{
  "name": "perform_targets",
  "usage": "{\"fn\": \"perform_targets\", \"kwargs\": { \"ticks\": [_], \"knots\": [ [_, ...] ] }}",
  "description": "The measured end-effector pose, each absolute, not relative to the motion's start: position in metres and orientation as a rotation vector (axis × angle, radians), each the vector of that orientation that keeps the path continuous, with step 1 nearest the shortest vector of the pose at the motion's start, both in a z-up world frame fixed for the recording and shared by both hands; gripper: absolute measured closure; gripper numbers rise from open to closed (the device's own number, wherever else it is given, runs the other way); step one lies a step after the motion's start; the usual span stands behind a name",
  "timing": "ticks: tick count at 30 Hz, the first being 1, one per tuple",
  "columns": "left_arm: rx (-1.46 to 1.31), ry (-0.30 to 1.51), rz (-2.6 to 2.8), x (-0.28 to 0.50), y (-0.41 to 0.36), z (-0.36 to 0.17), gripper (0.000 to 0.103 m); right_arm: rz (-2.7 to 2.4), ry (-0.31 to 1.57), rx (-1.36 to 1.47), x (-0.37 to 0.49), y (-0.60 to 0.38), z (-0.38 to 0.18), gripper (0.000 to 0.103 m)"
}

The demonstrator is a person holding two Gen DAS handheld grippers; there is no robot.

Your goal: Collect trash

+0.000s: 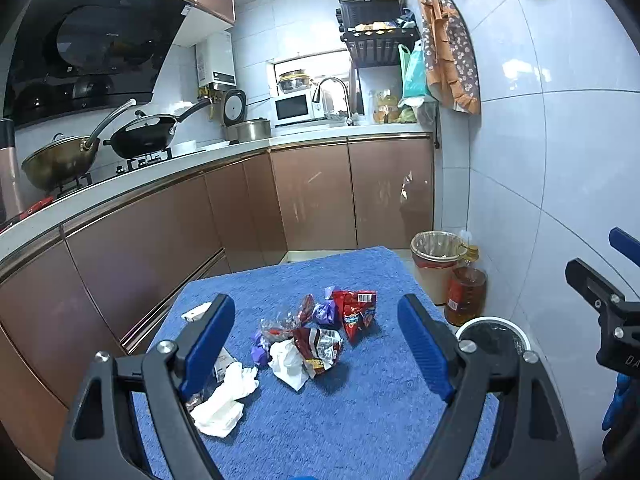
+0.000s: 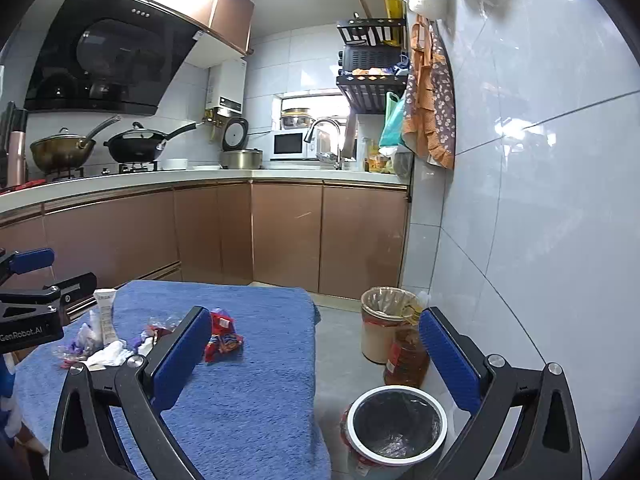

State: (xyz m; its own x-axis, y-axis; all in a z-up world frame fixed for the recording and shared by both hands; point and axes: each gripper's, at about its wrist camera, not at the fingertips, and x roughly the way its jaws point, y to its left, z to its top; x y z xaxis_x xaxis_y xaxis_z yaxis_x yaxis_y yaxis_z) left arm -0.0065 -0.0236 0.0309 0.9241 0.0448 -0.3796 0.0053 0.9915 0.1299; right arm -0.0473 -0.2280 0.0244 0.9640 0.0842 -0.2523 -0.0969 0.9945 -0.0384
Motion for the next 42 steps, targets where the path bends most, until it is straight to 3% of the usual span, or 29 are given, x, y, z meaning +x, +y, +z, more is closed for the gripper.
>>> {"fn": "perform_targets", "kwargs": {
  "ticks": [20,25,31,32,36,42],
  "knots": [
    [0.071,0.423,0.026,0.032,0.017,0.000,0.020,0.202,0.351,-0.051,0.010,-0.211,0.009,0.000],
    [0.037,0.547,0.010,0.055,0.050,-0.038,0.020,0.294,0.476,-0.012,0.055,-0.199,-0.020,0.000],
    [-0.032,0.686,-0.085,0.086,0.069,-0.076,0.021,0.401,0.603,0.016,0.113,-0.181,-0.053,0.010],
    [-0.042,0.699,-0.100,0.091,0.070,-0.081,0.022,0.420,0.620,0.023,0.120,-0.179,-0.057,0.014],
    [-0.109,0.769,-0.184,0.119,0.070,-0.095,0.047,0.481,0.672,0.034,0.149,-0.166,-0.071,0.019],
    [-0.125,0.800,-0.228,0.148,0.065,-0.102,0.055,0.529,0.715,0.012,0.185,-0.150,-0.088,0.022]
  ]
}}
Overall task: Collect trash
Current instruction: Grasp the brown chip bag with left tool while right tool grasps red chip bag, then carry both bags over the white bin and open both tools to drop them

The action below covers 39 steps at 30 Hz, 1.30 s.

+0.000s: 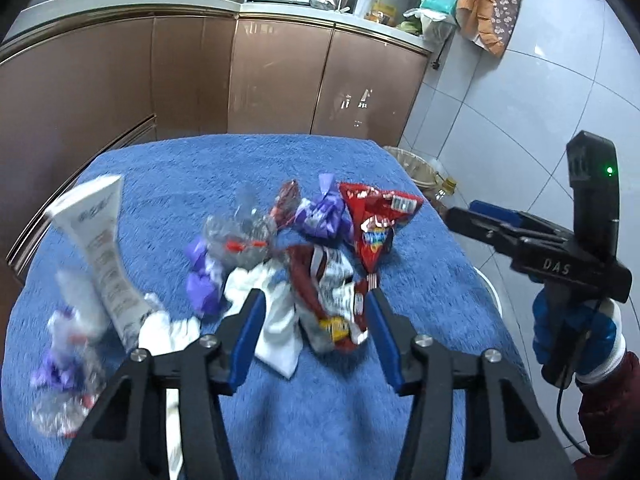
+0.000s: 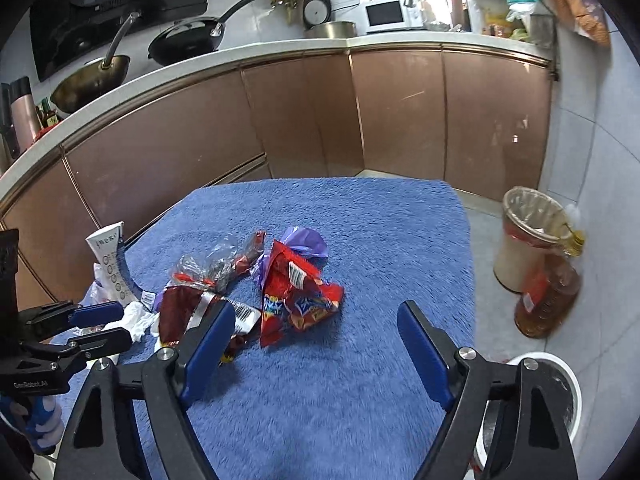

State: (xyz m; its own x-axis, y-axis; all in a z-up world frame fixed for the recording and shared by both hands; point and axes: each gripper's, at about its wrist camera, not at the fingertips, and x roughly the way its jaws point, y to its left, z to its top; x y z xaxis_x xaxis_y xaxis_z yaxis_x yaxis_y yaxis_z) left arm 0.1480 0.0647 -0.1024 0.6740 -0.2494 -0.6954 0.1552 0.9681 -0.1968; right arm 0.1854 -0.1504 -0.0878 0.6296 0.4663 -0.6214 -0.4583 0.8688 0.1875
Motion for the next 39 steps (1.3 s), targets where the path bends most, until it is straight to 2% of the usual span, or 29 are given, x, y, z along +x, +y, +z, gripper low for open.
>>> {"fn": "perform_targets", "kwargs": {
  "ticks": [1,3,6,10,12,16,20,32,39],
  "knots": [
    [-0.132,0.804,-0.229,0.156,0.064,-0.103,0.055,0.539,0.717,0.014,0.190,-0.148,-0.089,0.023],
    [-0.135,0.818,-0.232,0.169,0.064,-0.104,0.064,0.556,0.720,0.018,0.200,-0.144,-0.092,0.024],
    [-0.120,0.849,-0.218,0.186,0.061,-0.111,0.071,0.577,0.727,0.021,0.213,-0.137,-0.097,0.026],
    [-0.122,0.908,-0.220,0.199,0.058,-0.124,0.081,0.612,0.756,0.040,0.229,-0.129,-0.107,0.032],
    [-0.122,0.908,-0.220,0.199,0.057,-0.126,0.089,0.623,0.767,0.035,0.235,-0.125,-0.110,0.041],
    [-0.122,0.885,-0.216,0.193,0.056,-0.120,0.098,0.648,0.790,0.039,0.242,-0.120,-0.115,0.085],
    [-0.125,0.840,-0.222,0.180,0.054,-0.105,0.101,0.652,0.767,0.050,0.231,-0.126,-0.106,0.094],
    [-0.160,0.711,-0.241,0.126,0.046,-0.040,0.102,0.596,0.621,0.042,0.149,-0.164,-0.046,0.095],
    [-0.104,0.720,-0.367,0.139,-0.027,-0.022,0.102,0.418,0.586,0.103,0.114,-0.233,-0.038,0.095]
  ]
}}
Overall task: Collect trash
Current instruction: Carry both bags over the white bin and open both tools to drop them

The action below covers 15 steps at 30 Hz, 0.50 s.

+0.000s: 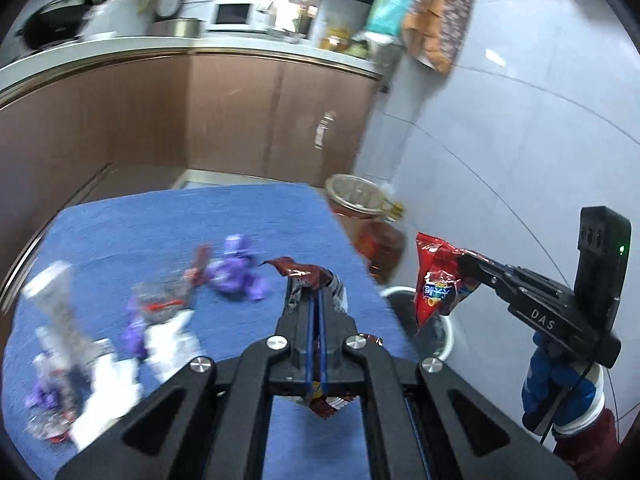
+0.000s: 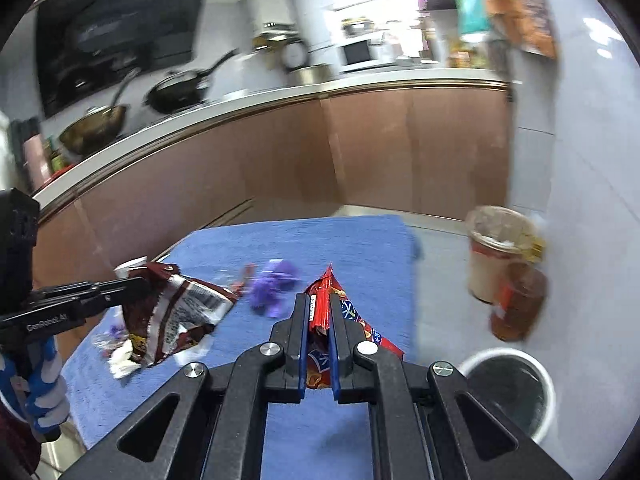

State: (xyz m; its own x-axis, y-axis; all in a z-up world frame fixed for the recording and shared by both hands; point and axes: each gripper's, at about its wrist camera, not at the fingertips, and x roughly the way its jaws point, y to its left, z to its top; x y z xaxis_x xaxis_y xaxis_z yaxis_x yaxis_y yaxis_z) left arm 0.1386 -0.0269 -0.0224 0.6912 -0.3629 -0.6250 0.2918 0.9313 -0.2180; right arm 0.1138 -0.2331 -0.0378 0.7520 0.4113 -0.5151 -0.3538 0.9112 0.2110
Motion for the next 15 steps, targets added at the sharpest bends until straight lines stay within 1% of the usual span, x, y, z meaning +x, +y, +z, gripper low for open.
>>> {"fn": "perform_targets", "kwargs": {
  "ticks": [7,13,15],
  "knots": [
    [-0.016,0.782,-0.525,0.182,-0.144,-0.036,0.101,0.140,0.602,0.163,0.111,-0.322,-0.061,0.095],
    [0.044,0.876,-0.600,0.231,-0.237,-0.080,0.102,-0.029,0.666,0.178,0.131,-0.369,-0.105,0.095],
    [0.058,0.910,-0.605,0.243,-0.258,-0.095,0.102,-0.066,0.690,0.181,0.136,-0.379,-0.121,0.095]
  ]
}}
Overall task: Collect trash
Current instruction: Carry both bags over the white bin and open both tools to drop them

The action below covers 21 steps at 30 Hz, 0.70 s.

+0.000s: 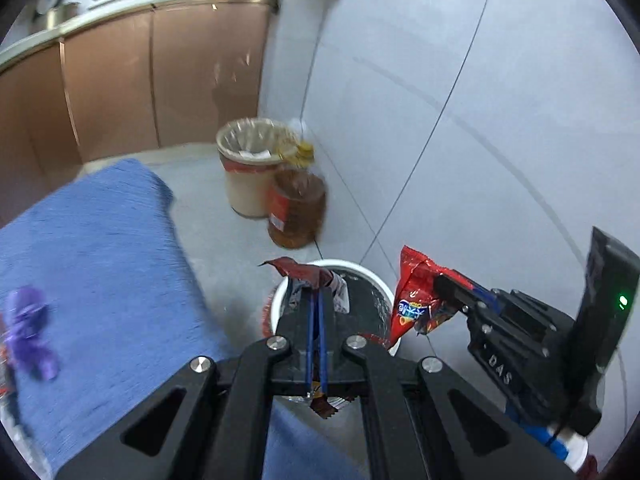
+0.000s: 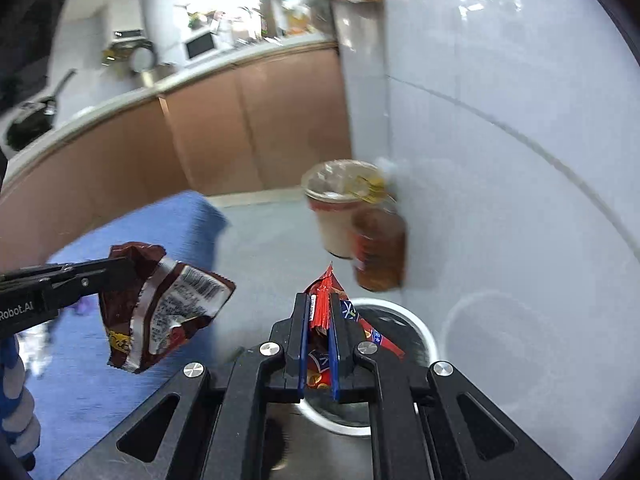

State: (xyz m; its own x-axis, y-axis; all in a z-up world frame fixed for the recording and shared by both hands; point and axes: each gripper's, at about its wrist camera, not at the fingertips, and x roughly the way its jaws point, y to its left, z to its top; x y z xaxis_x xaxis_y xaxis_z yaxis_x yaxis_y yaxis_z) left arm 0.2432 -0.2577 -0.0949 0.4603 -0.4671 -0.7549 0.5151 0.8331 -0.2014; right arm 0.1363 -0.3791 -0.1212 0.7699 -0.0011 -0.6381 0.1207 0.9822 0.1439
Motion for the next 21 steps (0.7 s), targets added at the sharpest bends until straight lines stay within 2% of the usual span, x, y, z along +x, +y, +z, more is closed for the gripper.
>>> {"fn": "perform_targets", "kwargs": {
  "ticks": [11,16,21],
  "knots": [
    [0.032,1.092,-0.613,0.300,-0.326,-0.177,0.099,-0.143,0.793,0.181,0.186,-0.412,-0.179,0.092],
    [0.003,1.132,-0.634,0.309,-0.331,-0.197,0.098,-0.176,0.811,0.190,0.188,-0.420,-0.185,0.078],
    [-0.017,1.126,-0.649,0.301,-0.321,-0.191,0.098,-0.185,0.805,0.187,0.183,-0.420,-0.180,0.071]
  ]
}}
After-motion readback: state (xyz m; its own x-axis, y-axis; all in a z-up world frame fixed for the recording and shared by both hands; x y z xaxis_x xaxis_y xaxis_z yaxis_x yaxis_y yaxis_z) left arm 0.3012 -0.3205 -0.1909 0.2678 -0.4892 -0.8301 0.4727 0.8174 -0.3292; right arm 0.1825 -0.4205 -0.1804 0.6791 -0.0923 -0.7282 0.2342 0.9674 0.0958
